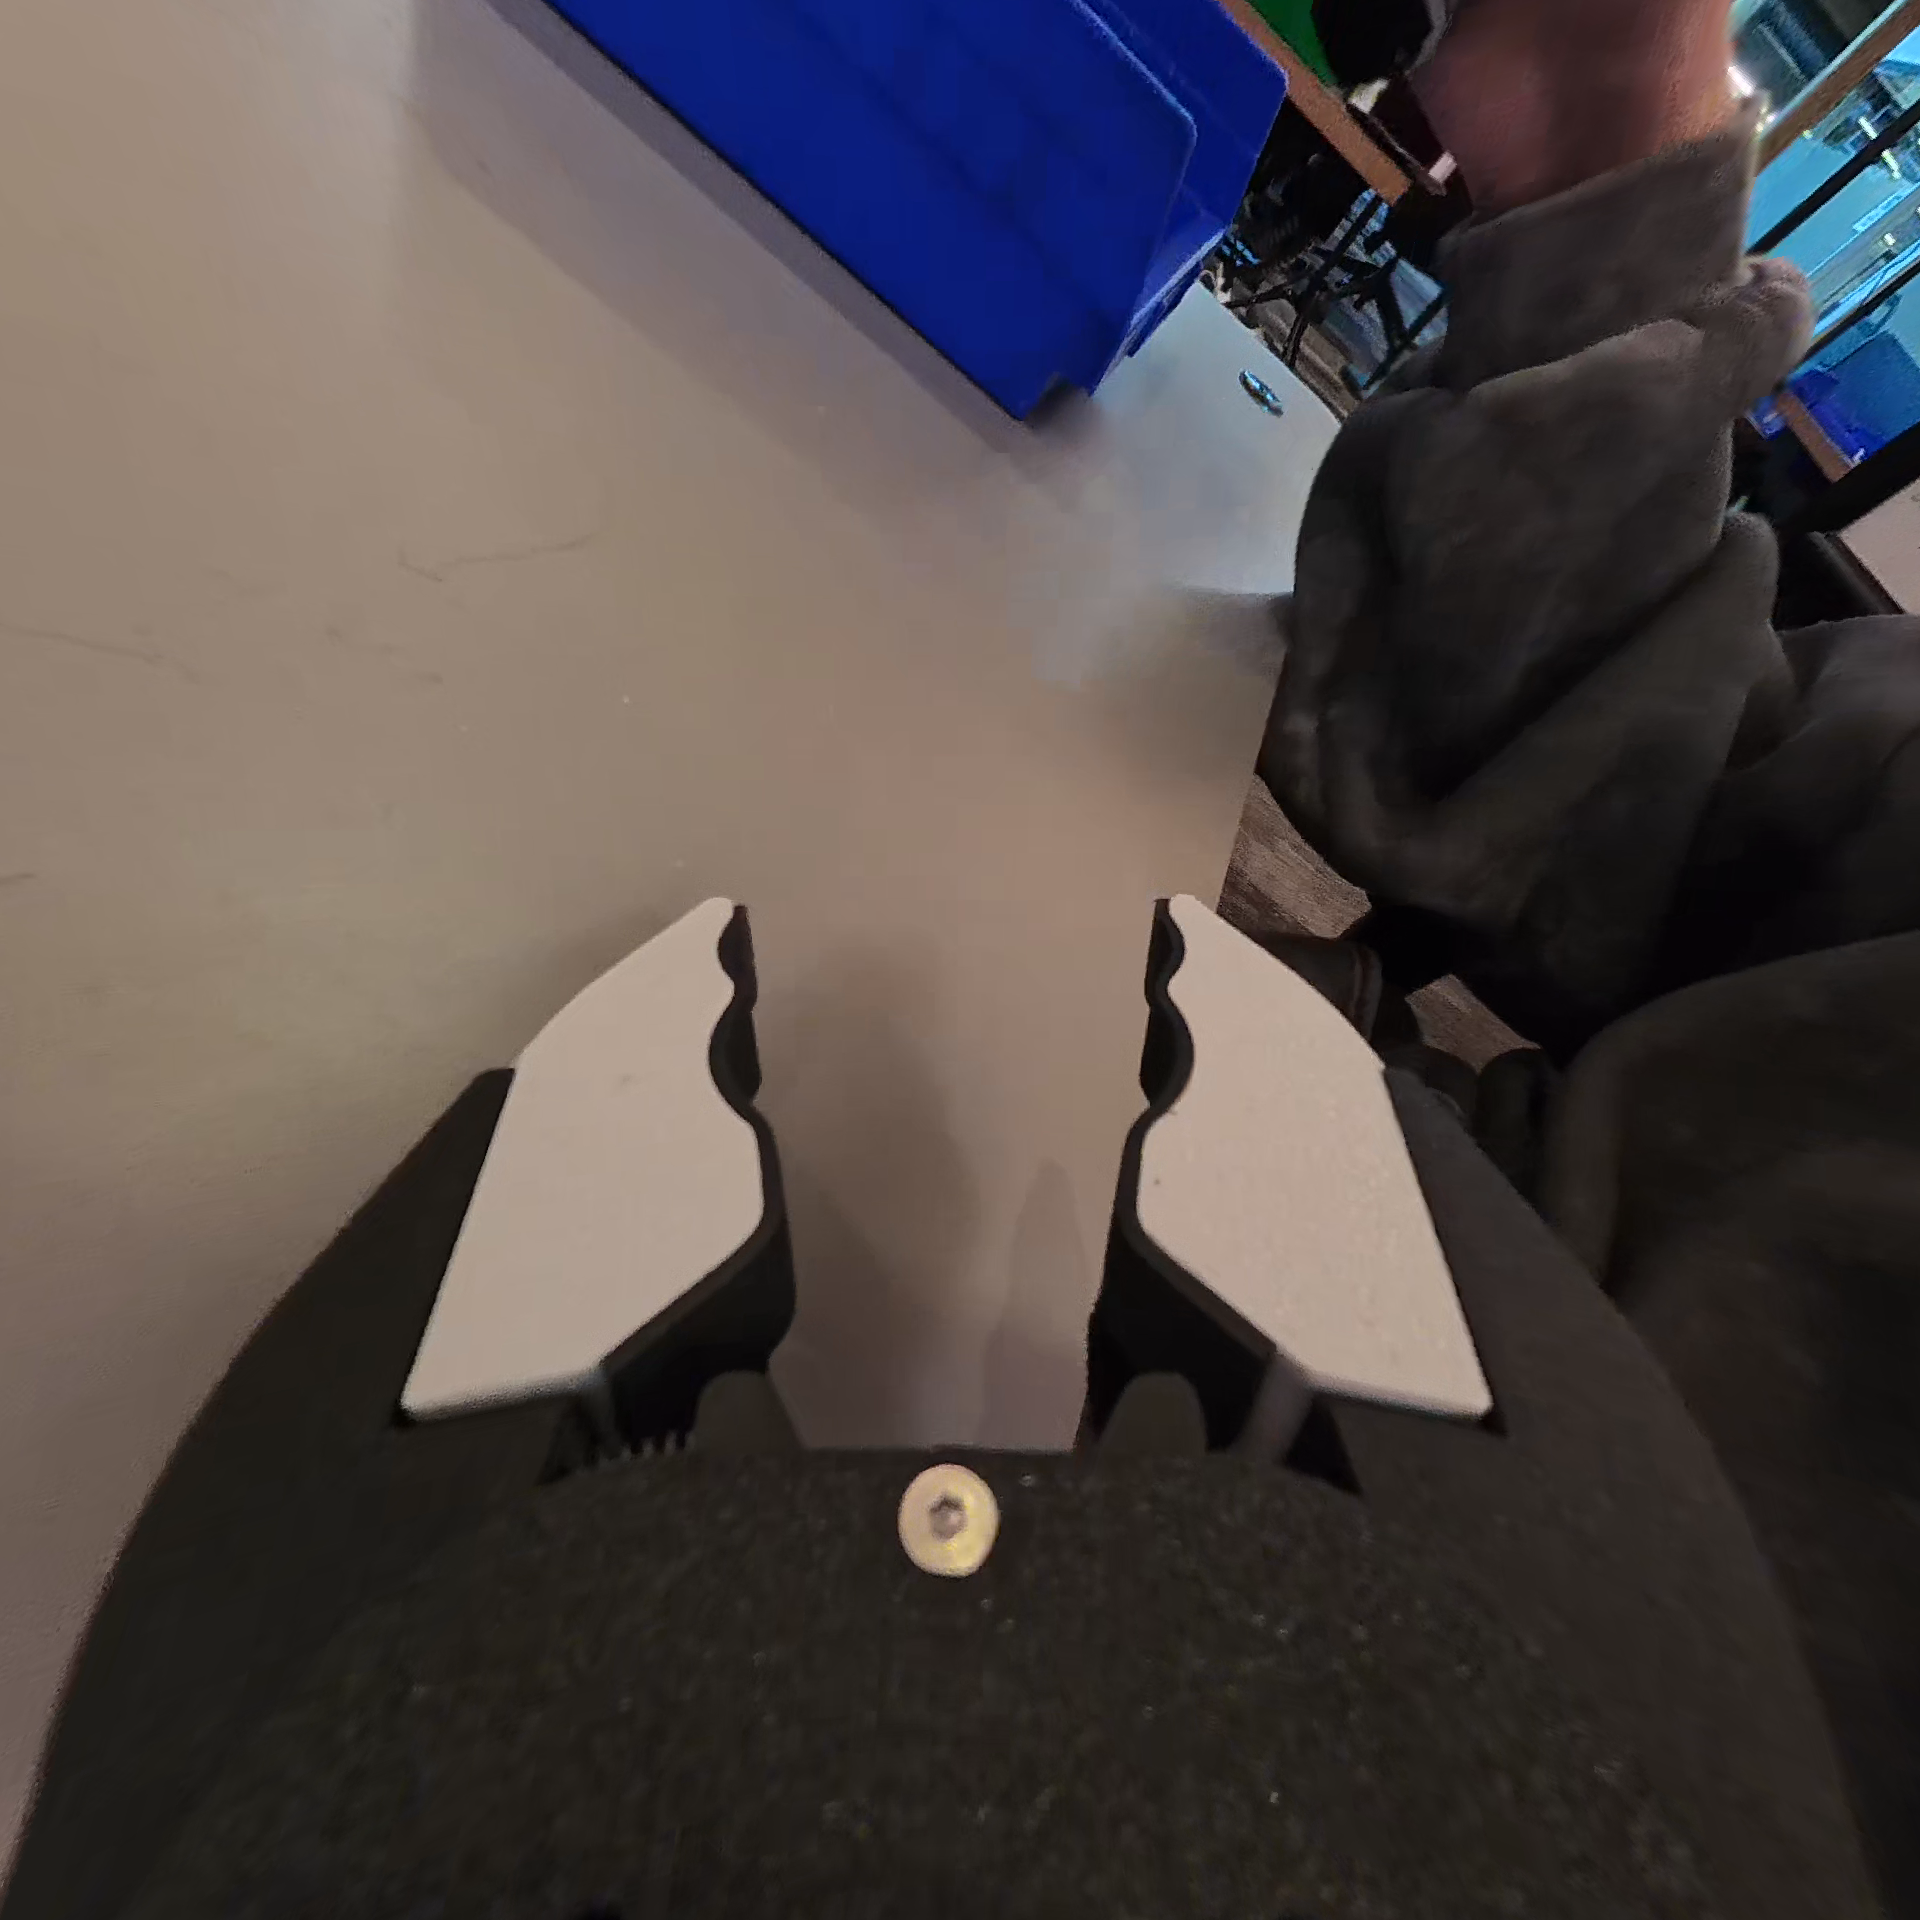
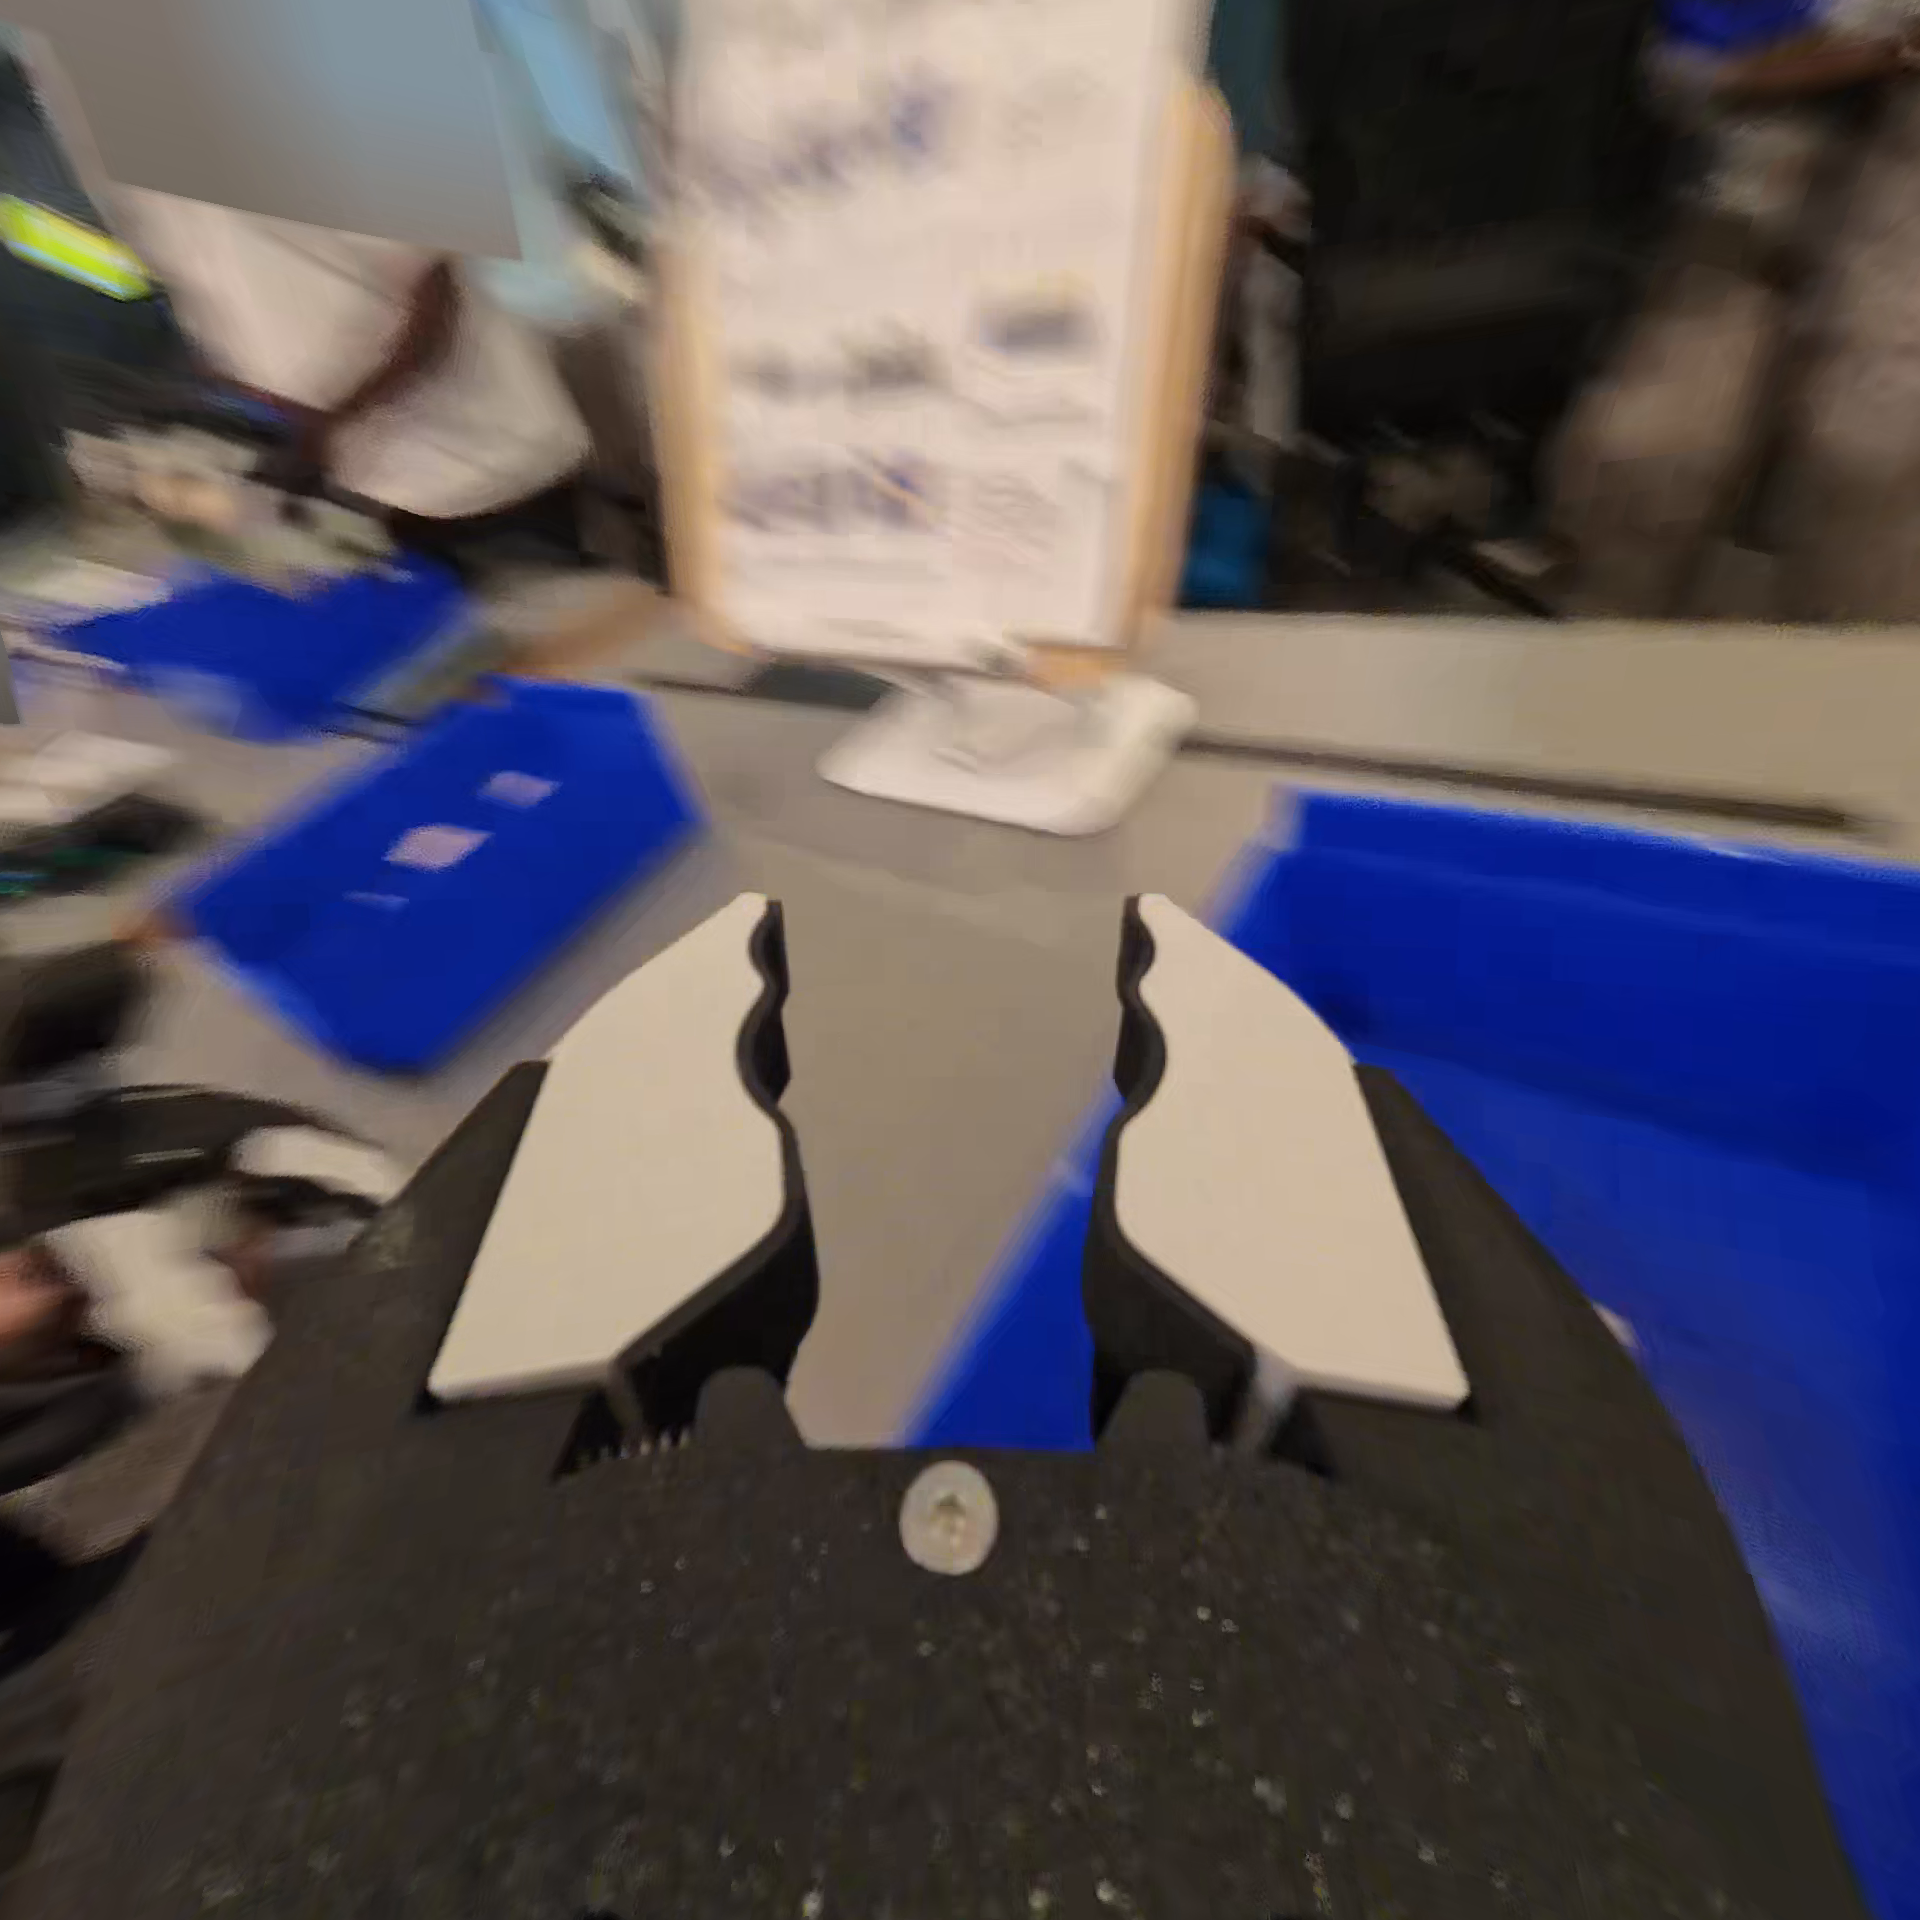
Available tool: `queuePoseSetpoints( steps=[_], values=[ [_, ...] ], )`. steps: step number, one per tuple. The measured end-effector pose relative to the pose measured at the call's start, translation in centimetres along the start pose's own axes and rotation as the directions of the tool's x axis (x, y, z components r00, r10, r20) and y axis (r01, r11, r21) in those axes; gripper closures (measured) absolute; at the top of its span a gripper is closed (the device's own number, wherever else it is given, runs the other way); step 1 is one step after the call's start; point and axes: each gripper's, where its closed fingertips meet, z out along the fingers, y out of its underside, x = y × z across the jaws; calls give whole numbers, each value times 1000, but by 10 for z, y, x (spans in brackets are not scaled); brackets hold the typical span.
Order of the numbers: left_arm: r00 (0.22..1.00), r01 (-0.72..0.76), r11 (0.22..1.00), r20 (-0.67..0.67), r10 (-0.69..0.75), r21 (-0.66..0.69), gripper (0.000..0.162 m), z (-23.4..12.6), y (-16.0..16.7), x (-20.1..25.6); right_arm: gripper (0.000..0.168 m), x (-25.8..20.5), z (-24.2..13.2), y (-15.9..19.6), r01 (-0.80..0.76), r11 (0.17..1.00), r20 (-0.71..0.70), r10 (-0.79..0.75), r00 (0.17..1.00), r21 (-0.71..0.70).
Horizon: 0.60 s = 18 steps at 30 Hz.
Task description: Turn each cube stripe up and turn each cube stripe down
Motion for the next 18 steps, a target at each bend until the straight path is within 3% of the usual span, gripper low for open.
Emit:
queuePoseSetpoints(
  steps=[1, 3, 5, 7, 9, 12, 15, 18],
  values=[
    [1000, 7, 1000, -8, -8, -12, 91, 1, 2, 1, 109, -34, 5, -2, -27, 998, 149, 18, 989, 60],
    [1000, 9, 999, -6, -9, -36, 94, 2, 6, 2, 105, -103, 16, 25, -84, 995, 417, 56, 907, 48],
    [1000, -6, 998, -1, 6, -60, 97, -2, 8, 5, 108, -153, 22, 73, -92, 996, 553, 82, 829, -9],
    [998, -52, 996, 24, 53, -73, 97, -20, 1, 8, 107, -188, 23, 104, -93, 995, 631, 51, 774, 33],
    [977, -143, 985, 142, 156, -100, 97, -55, -9, -5, 111, -209, 22, 125, -71, 997, 668, 62, 741, -13],
    [912, -183, 962, 331, 243, -202, 102, -127, -24, -46, 110, -213, 22, 145, 46, 995, 644, 22, 765, -89],
    [868, -164, 927, 397, 299, -338, 101, -190, -35, -89, 112, -209, 22, 142, 65, 997, 631, -21, 775, -46],
    [761, -188, 811, 440, 477, -555, 100, -231, -33, -153, 113, -209, 22, 144, 25, 996, 658, 35, 752, -81]
  ],
)
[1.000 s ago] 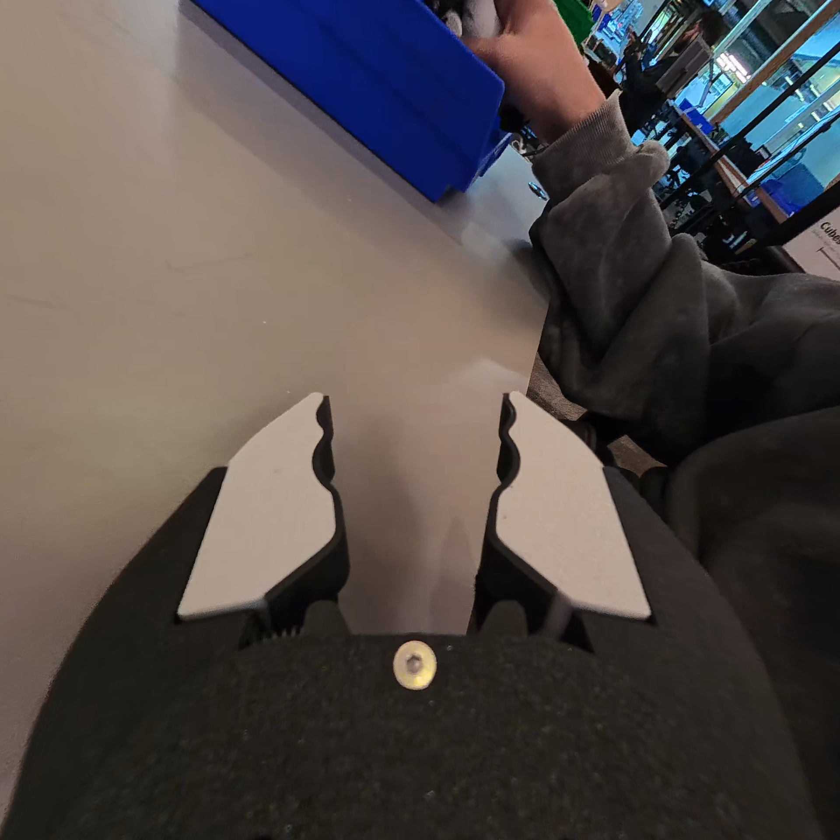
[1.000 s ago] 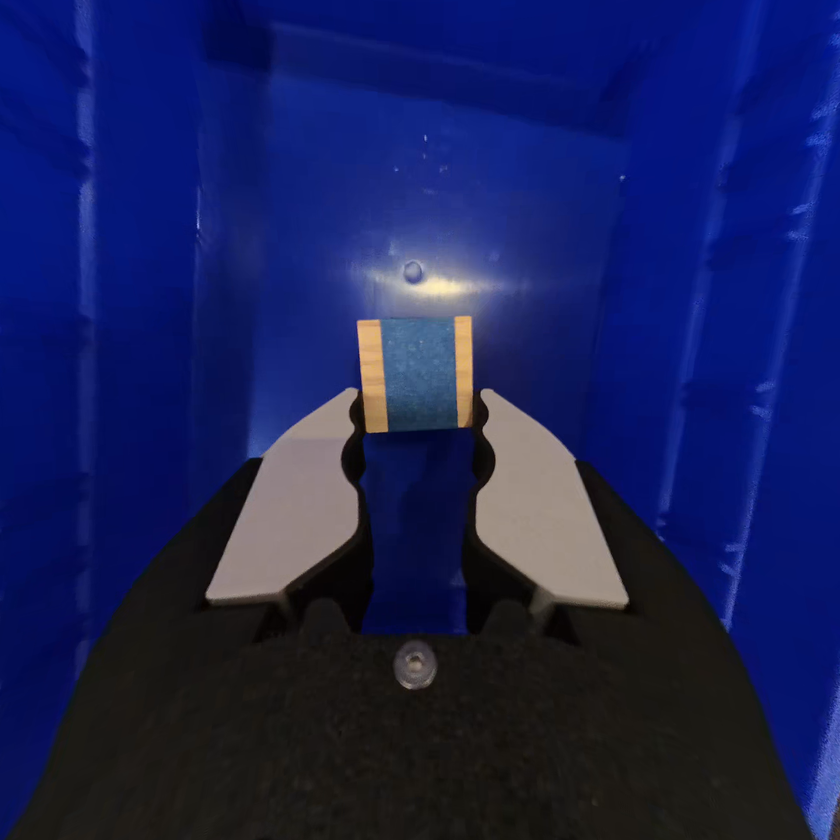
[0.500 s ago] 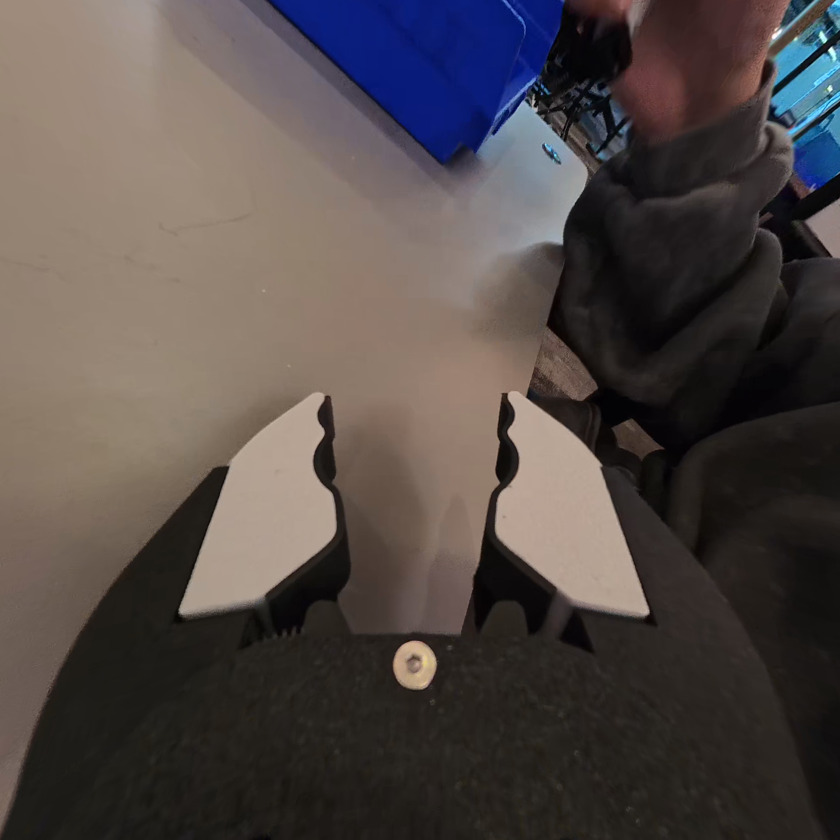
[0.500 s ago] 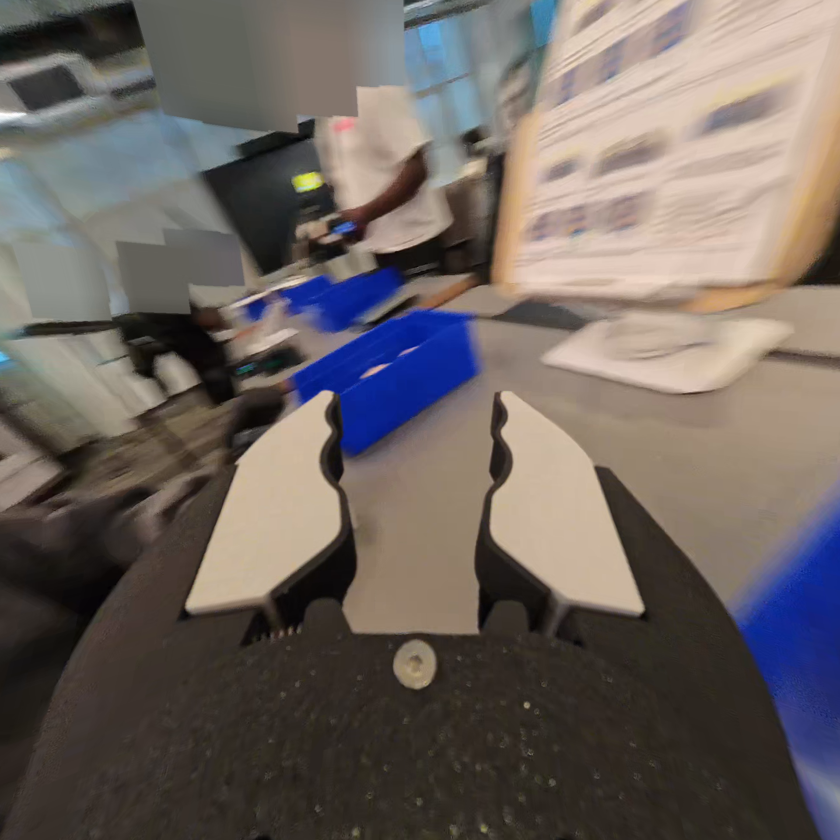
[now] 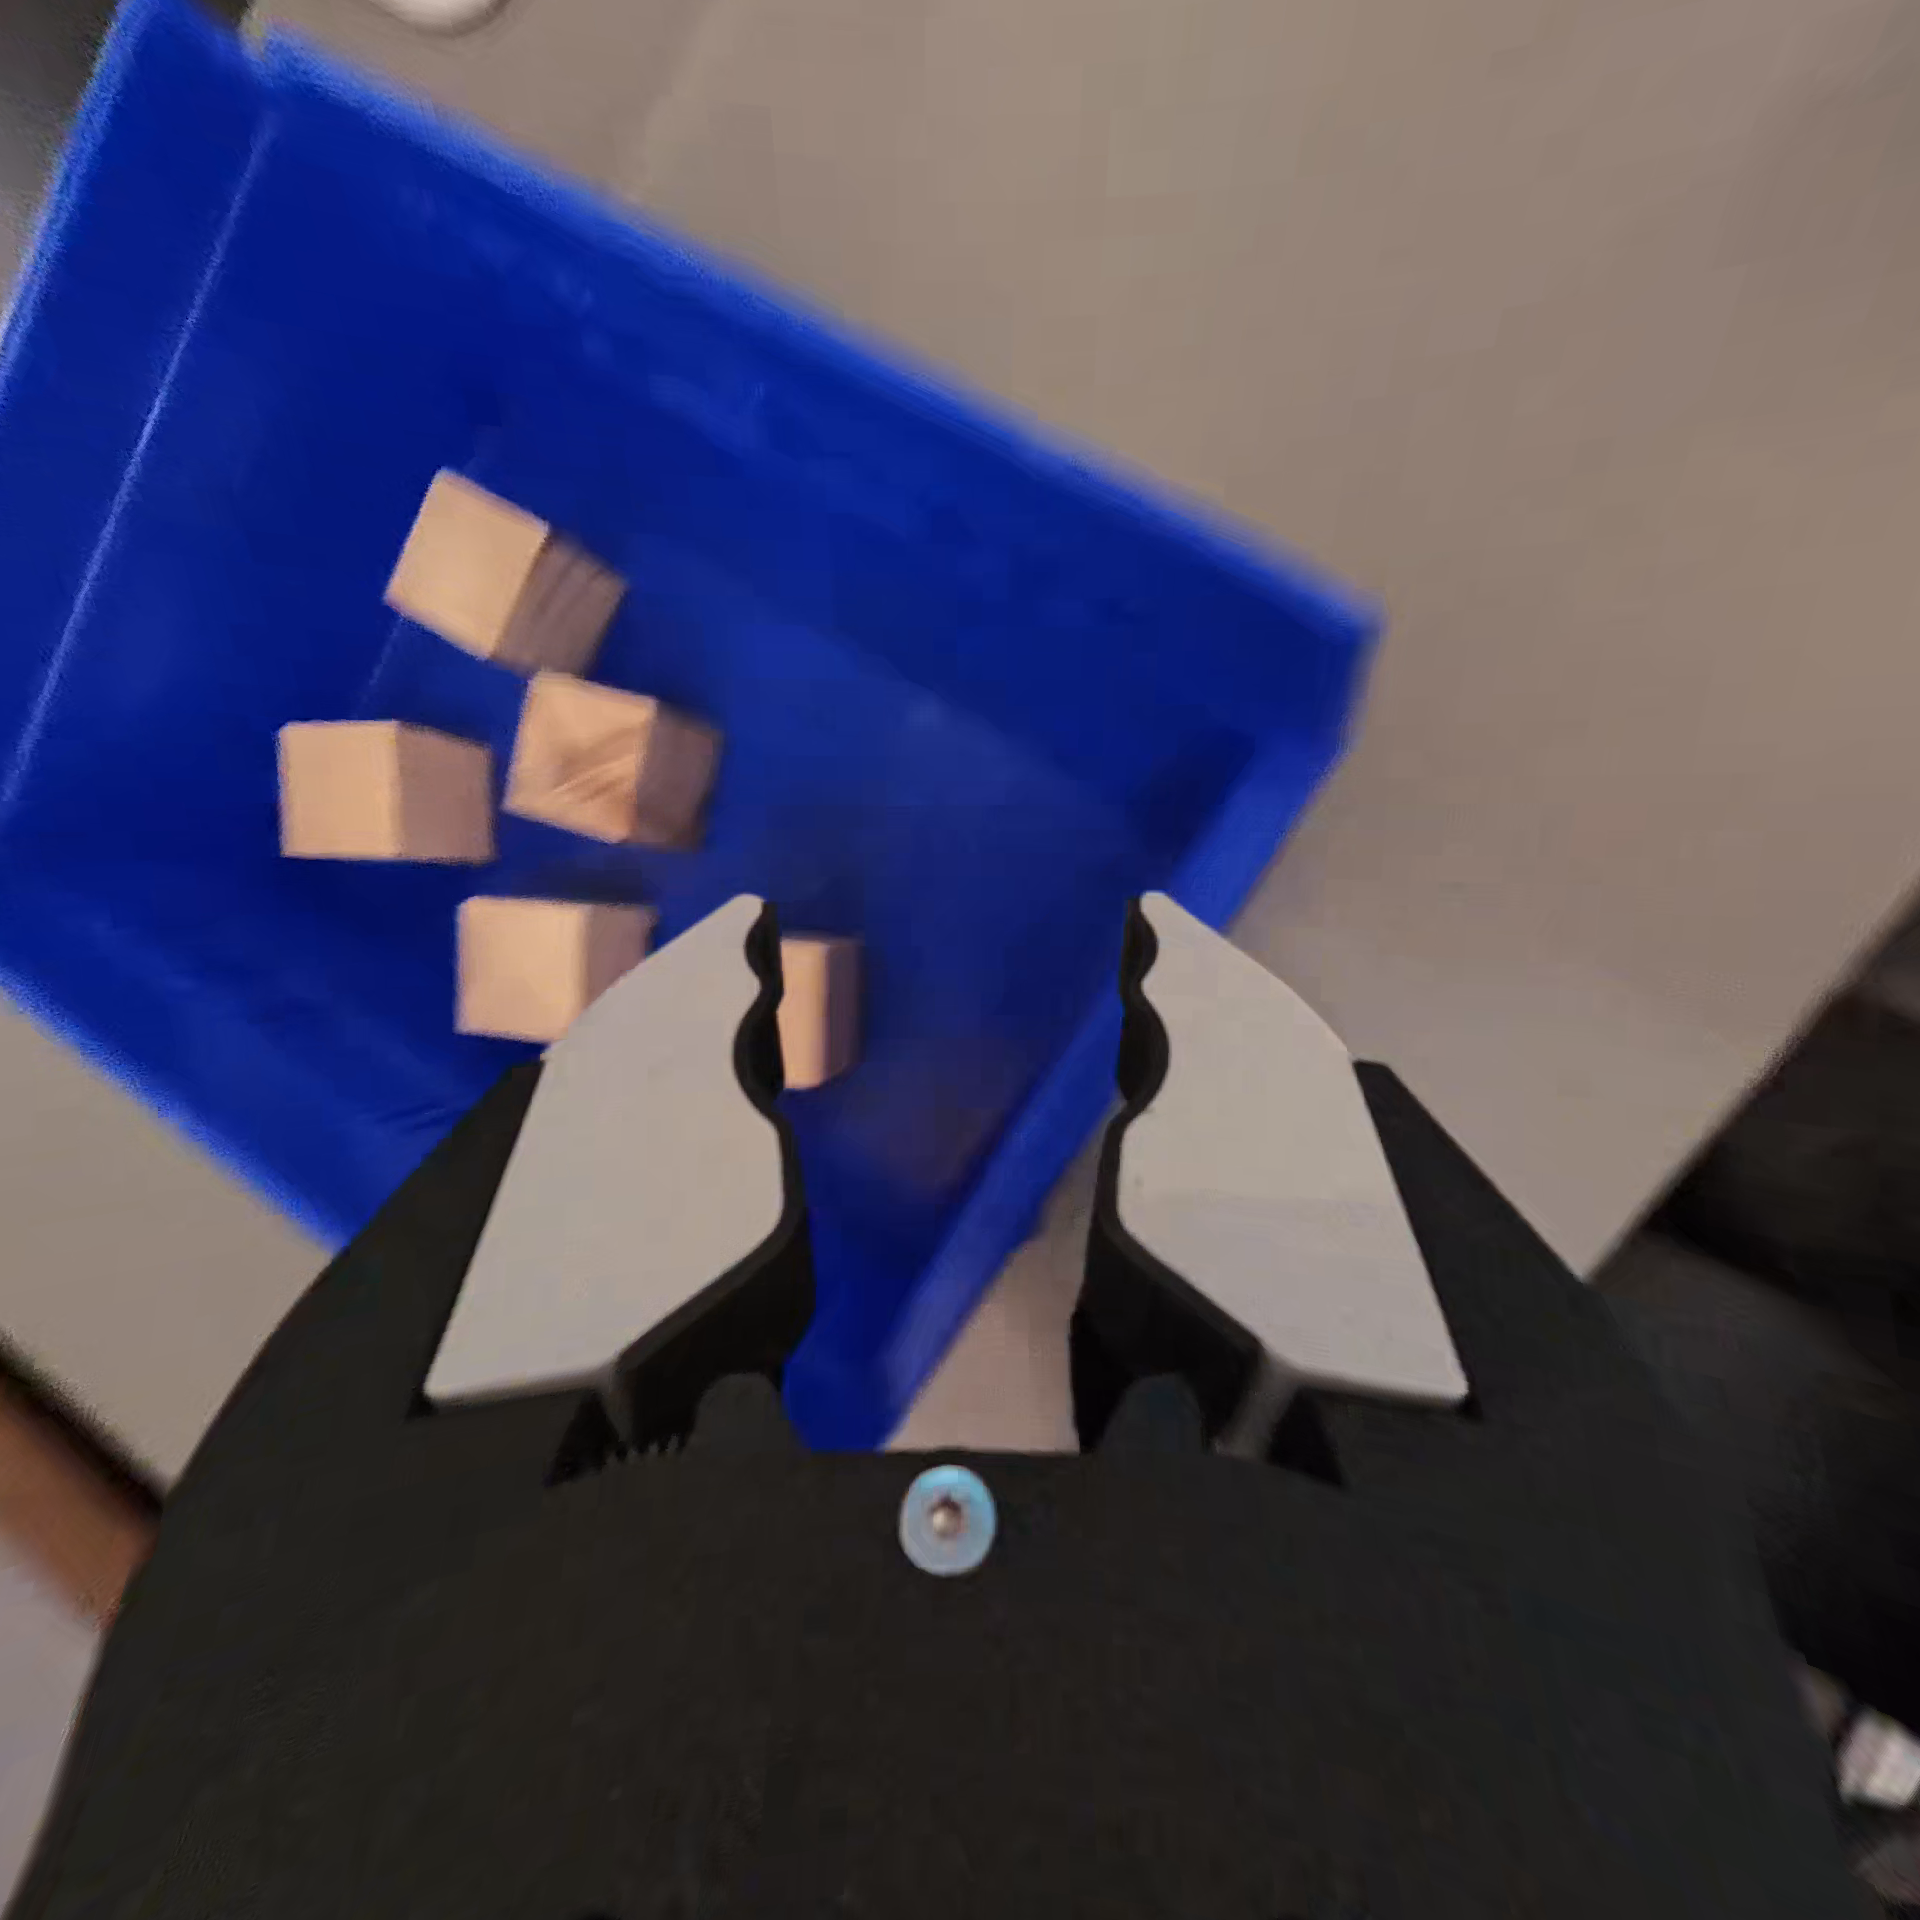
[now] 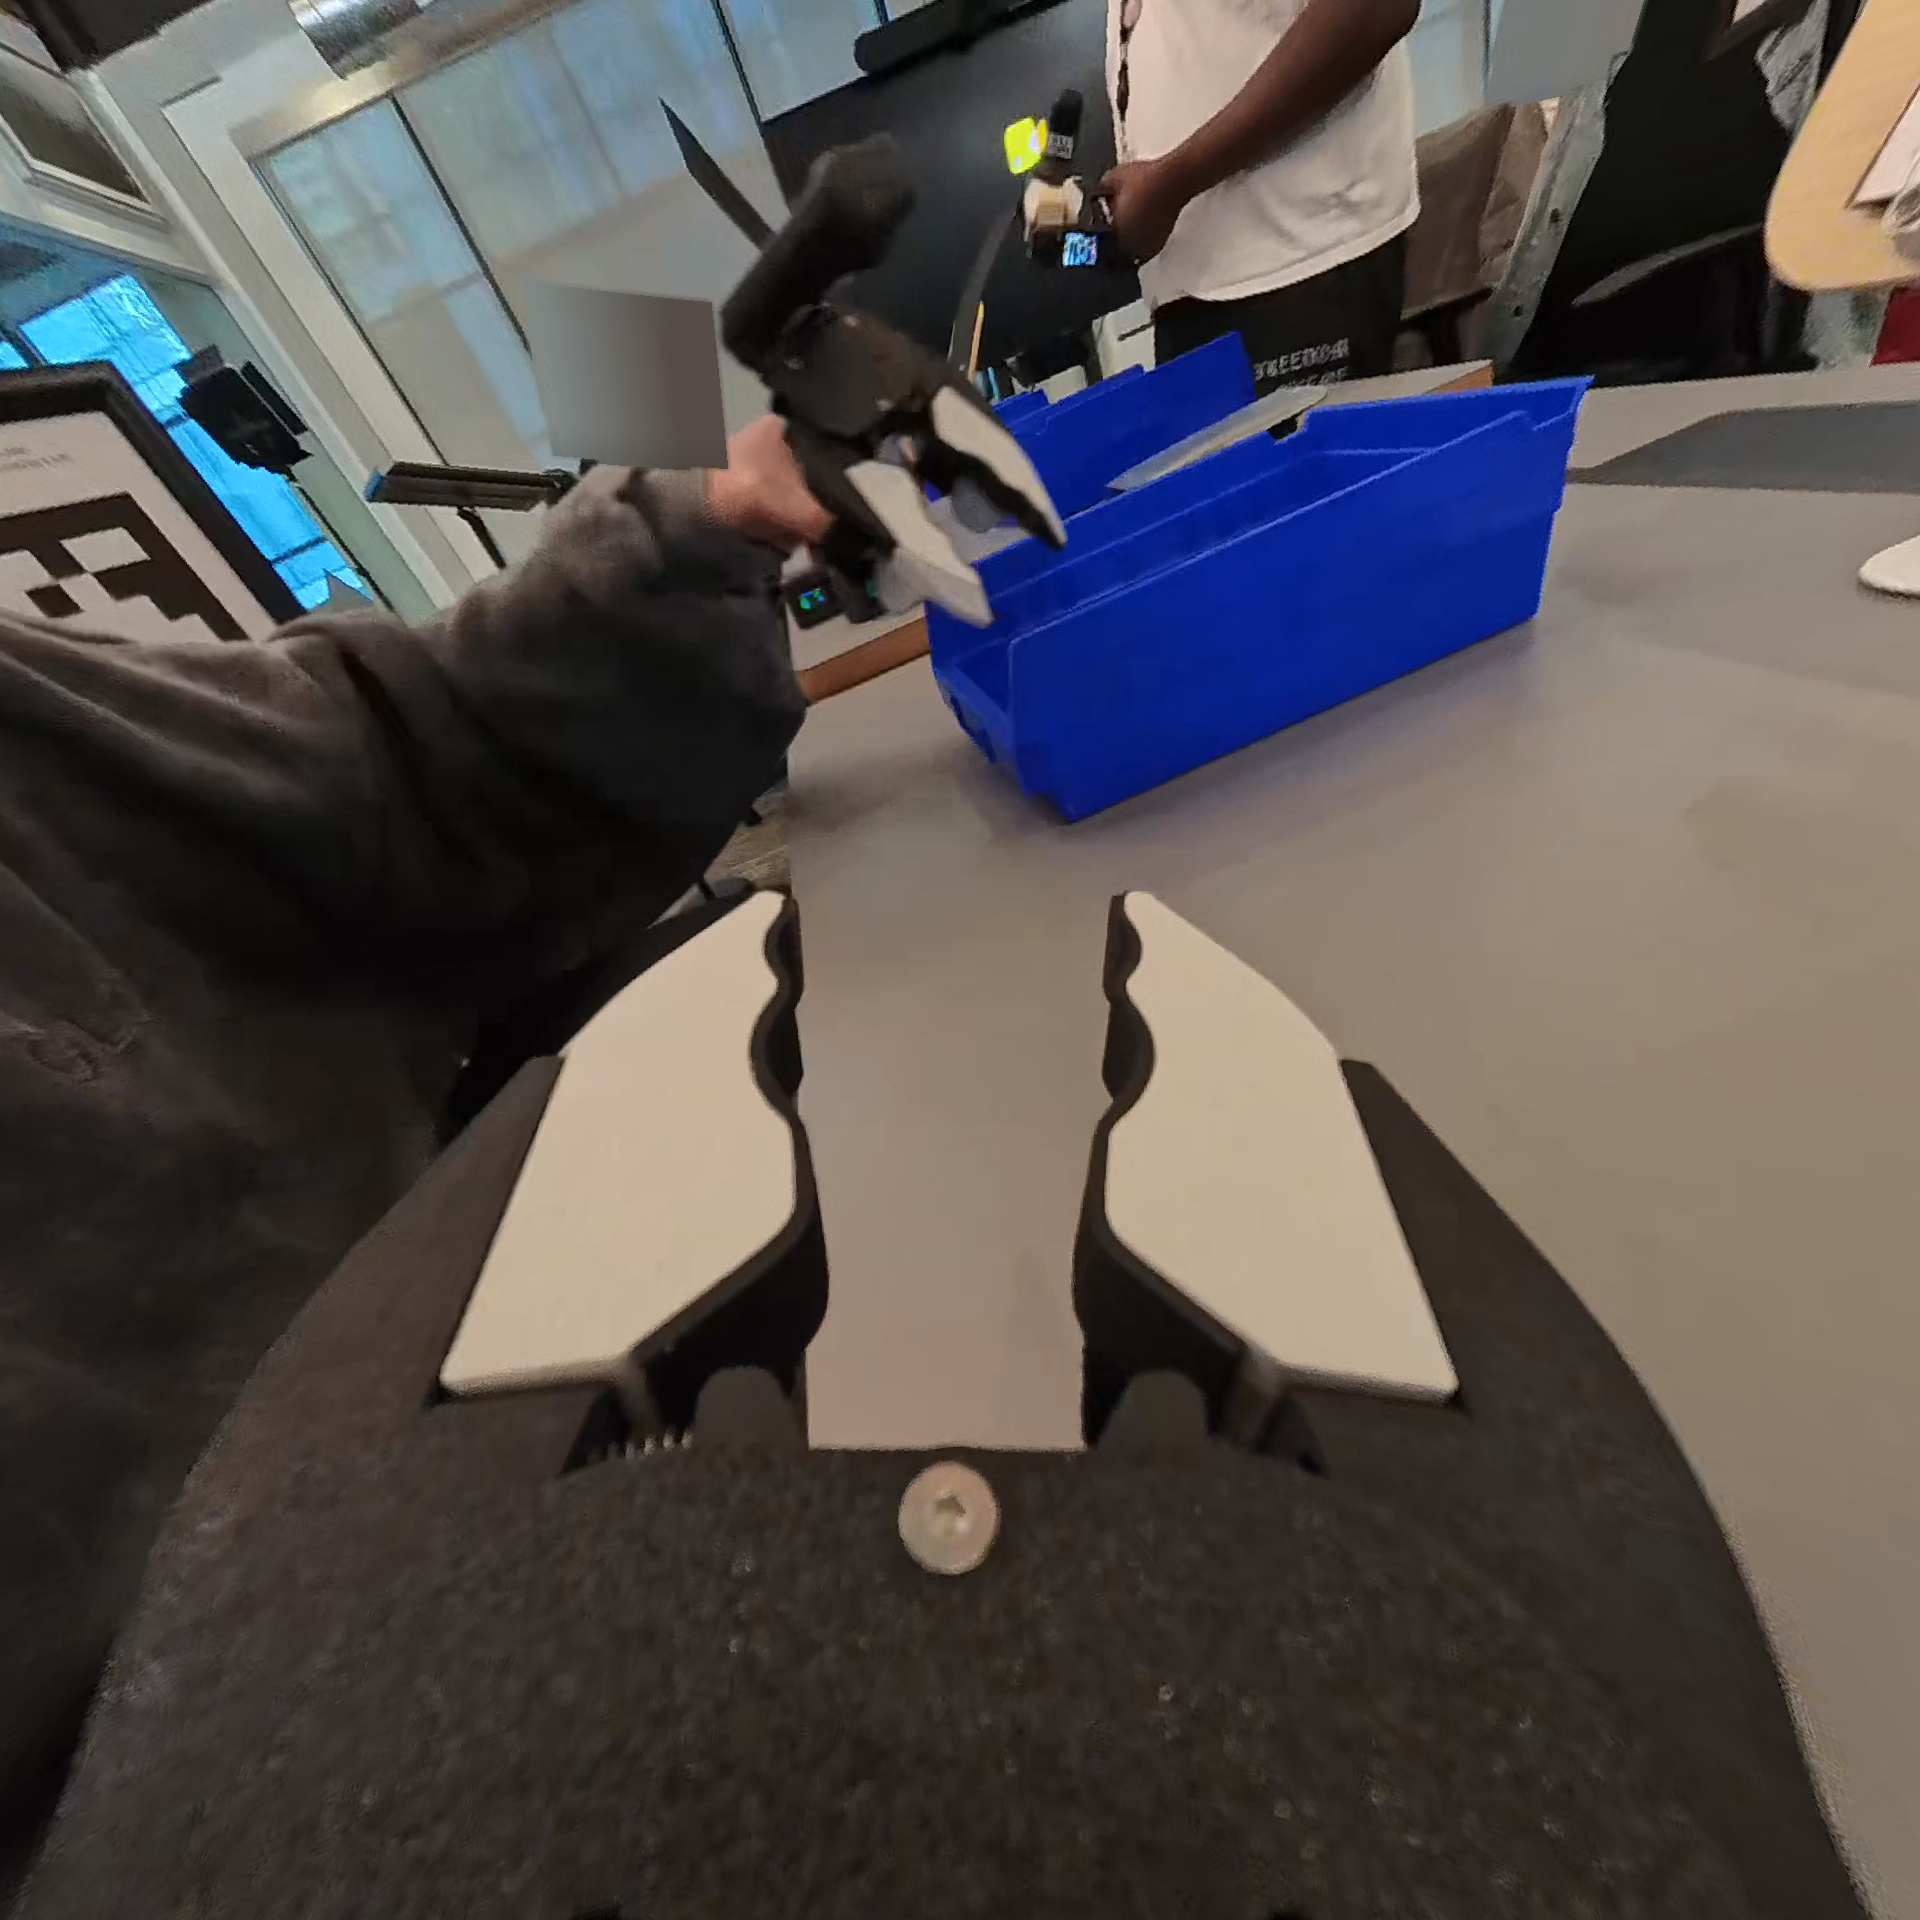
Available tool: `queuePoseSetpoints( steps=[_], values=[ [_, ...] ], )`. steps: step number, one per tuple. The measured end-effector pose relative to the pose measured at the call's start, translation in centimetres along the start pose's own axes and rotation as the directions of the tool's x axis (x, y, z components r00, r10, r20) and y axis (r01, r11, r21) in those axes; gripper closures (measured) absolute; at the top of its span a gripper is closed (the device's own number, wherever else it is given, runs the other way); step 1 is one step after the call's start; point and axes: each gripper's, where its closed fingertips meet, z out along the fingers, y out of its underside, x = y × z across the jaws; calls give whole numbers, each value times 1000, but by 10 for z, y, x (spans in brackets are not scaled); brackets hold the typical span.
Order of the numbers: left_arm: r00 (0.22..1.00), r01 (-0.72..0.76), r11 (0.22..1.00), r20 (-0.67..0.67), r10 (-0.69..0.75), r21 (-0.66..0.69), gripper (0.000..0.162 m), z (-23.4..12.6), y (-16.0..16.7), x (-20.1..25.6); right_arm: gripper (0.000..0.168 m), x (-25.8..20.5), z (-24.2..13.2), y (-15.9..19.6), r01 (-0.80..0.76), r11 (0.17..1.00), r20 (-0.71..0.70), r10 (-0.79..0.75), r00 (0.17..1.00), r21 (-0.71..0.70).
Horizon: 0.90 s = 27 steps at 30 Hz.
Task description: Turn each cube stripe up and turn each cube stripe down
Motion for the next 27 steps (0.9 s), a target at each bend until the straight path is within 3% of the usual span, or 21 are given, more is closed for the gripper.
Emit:
queuePoseSetpoints(
  steps=[4, 9, 13, 15, 21, 24, 27],
  values=[
    [998, -51, 979, -38, 45, -196, 99, 33, 32, -42, 114, 2, -2, 5, -22, 1000, -1, 22, 1000, -10],
    [994, -100, 919, -84, 74, -380, 95, 66, 59, -50, 114, 1, -7, -2, 6, 1000, -13, -6, 1000, 11],
    [989, -145, 886, -89, 118, -440, 109, 72, 66, -47, 114, 4, -9, 1, -27, 1000, -4, 27, 1000, 15],
    [991, -127, 903, -98, 94, -412, 118, 74, 61, -44, 114, 4, -8, 2, -44, 999, 10, 44, 999, 18],
    [992, -41, 953, -126, 3, -300, 118, 55, 45, -37, 116, 4, -8, 2, -49, 999, 6, 48, 999, 13],
    [985, 110, 993, -132, -114, -32, 118, 12, -8, -41, 117, 10, -11, -9, -46, 998, -16, 46, 999, 37],
    [950, 259, 924, -249, -190, 281, 118, -37, -78, -26, 116, 20, -12, -28, -98, 992, -13, 99, 995, 76]
  ],
)
